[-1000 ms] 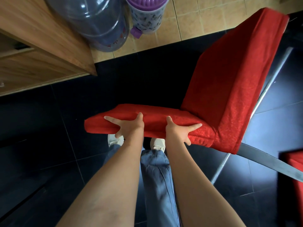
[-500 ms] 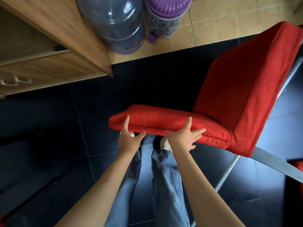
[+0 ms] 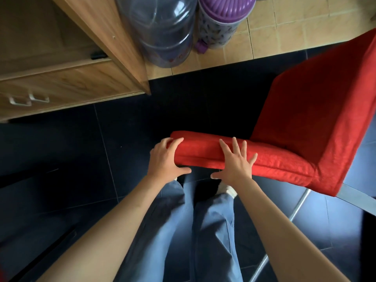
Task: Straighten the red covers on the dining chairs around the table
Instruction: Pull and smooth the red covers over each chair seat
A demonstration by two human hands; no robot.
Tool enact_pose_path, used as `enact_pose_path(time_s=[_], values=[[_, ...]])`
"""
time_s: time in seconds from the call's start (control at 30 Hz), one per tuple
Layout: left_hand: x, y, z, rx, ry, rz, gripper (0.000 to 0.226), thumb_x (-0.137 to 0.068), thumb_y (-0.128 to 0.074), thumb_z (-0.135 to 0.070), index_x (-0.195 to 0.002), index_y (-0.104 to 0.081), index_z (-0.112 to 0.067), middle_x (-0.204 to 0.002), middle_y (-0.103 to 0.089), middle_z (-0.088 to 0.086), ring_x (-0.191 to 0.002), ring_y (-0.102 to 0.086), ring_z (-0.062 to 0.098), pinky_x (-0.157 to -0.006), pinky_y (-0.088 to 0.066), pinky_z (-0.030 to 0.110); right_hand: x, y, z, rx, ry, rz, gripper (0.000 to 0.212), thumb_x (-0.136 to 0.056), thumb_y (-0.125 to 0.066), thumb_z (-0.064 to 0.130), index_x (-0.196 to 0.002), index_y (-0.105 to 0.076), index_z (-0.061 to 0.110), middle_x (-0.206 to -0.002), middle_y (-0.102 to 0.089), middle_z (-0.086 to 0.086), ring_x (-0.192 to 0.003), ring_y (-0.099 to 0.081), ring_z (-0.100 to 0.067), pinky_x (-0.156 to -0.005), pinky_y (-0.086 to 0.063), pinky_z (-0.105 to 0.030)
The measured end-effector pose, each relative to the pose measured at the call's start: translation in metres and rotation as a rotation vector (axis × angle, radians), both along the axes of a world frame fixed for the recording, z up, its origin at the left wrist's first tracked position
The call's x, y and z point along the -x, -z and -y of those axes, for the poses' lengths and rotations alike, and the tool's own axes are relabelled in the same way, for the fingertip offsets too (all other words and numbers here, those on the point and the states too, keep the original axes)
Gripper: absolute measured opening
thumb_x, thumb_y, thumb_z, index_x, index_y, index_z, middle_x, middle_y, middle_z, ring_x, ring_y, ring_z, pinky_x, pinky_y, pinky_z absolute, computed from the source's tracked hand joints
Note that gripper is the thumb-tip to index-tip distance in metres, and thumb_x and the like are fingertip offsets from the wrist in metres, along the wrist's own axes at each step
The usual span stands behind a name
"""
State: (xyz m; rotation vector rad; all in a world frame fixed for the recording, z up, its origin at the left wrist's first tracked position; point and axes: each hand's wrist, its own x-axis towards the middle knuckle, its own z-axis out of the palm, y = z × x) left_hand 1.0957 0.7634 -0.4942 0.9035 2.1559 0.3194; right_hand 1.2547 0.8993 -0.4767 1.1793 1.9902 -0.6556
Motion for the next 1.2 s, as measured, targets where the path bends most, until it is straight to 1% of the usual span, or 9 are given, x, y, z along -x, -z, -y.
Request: enact_pose_path(time_s=[0.13, 0.37, 0.47, 0.6, 0.67, 0.77, 0.87, 1.07, 1.2], values=[[0.007, 0.016, 0.005, -0.081, -0.054, 0.129, 0.098, -0.052, -0.092, -0.033, -0.139, -0.047, -0.027, -0.136, -0.040, 0.004, -0.121, -0.044, 0.025, -0.097, -0.036, 0.030, 0.006, 0.012, -0.001, -0.021, -0.125, -0.047, 0.121, -0.064, -0.085, 0.047, -0.154, -0.005, 0.034, -0.162, -0.008, -0.008, -0.149, 0.004, -0.031, -0.114, 0.001, -0.061], [0.015, 0.021, 0.009, -0.123, -0.080, 0.196, 0.093, -0.055, -0.092, -0.032, -0.137, -0.048, -0.029, -0.132, -0.041, -0.005, -0.114, -0.039, 0.006, -0.096, -0.034, 0.027, -0.008, 0.019, -0.017, -0.087, -0.256, -0.105, 0.119, -0.059, -0.084, 0.053, -0.152, -0.014, 0.031, -0.152, -0.033, -0.002, -0.141, -0.024, -0.027, -0.116, -0.007, -0.056], [0.011, 0.022, 0.010, -0.158, -0.108, 0.188, 0.092, -0.054, -0.093, -0.030, -0.135, -0.050, -0.027, -0.133, -0.042, -0.006, -0.115, -0.040, 0.005, -0.097, -0.035, 0.028, -0.016, 0.022, -0.019, -0.117, -0.261, -0.130, 0.121, -0.057, -0.085, 0.055, -0.152, -0.015, 0.030, -0.150, -0.035, -0.001, -0.140, -0.026, -0.027, -0.116, -0.009, -0.055], [0.010, 0.023, 0.012, -0.171, -0.112, 0.178, 0.094, -0.053, -0.093, -0.029, -0.136, -0.050, -0.028, -0.133, -0.043, -0.007, -0.117, -0.042, 0.007, -0.100, -0.038, 0.032, -0.019, 0.027, -0.014, -0.165, -0.271, -0.146, 0.129, -0.055, -0.085, 0.057, -0.154, -0.009, 0.025, -0.153, -0.031, -0.002, -0.144, -0.019, -0.031, -0.114, -0.011, -0.056], [0.013, 0.024, 0.012, -0.172, -0.076, 0.166, 0.095, -0.053, -0.093, -0.027, -0.138, -0.049, -0.026, -0.135, -0.045, -0.005, -0.121, -0.046, 0.011, -0.102, -0.040, 0.034, -0.018, 0.030, -0.013, -0.180, -0.273, -0.157, 0.121, -0.057, -0.084, 0.056, -0.153, -0.017, 0.022, -0.152, -0.034, -0.001, -0.144, -0.022, -0.030, -0.114, -0.013, -0.056], [0.017, 0.025, 0.013, -0.171, -0.044, 0.170, 0.099, -0.054, -0.094, -0.022, -0.141, -0.046, -0.023, -0.141, -0.048, -0.001, -0.129, -0.046, 0.016, -0.108, -0.038, 0.035, -0.019, 0.034, -0.013, -0.215, -0.277, -0.190, 0.107, -0.058, -0.083, 0.056, -0.146, -0.035, 0.017, -0.142, -0.047, -0.001, -0.134, -0.039, -0.028, -0.112, -0.020, -0.055], [0.020, 0.024, 0.013, -0.167, -0.026, 0.177, 0.101, -0.055, -0.093, -0.020, -0.143, -0.044, -0.021, -0.144, -0.047, 0.001, -0.133, -0.044, 0.017, -0.110, -0.037, 0.037, -0.020, 0.035, -0.013, -0.240, -0.278, -0.219, 0.104, -0.057, -0.083, 0.057, -0.142, -0.041, 0.015, -0.136, -0.053, -0.003, -0.128, -0.045, -0.029, -0.110, -0.025, -0.054], [0.020, 0.023, 0.012, -0.158, -0.024, 0.184, 0.102, -0.056, -0.093, -0.019, -0.144, -0.043, -0.020, -0.146, -0.046, 0.001, -0.135, -0.042, 0.016, -0.111, -0.034, 0.031, -0.018, 0.035, -0.013, -0.174, -0.306, -0.235, 0.113, -0.059, -0.080, 0.062, -0.150, -0.029, 0.017, -0.151, -0.038, 0.000, -0.141, -0.030, -0.027, -0.112, -0.015, -0.057], [0.024, 0.024, 0.010, -0.118, 0.016, 0.186, 0.102, -0.057, -0.093, -0.021, -0.145, -0.041, -0.020, -0.148, -0.043, 0.002, -0.136, -0.040, 0.016, -0.112, -0.032, 0.031, -0.013, 0.037, -0.014, -0.199, -0.376, -0.264, 0.099, -0.059, -0.083, 0.053, -0.140, -0.043, 0.012, -0.134, -0.054, -0.006, -0.124, -0.049, -0.032, -0.104, -0.030, -0.055]])
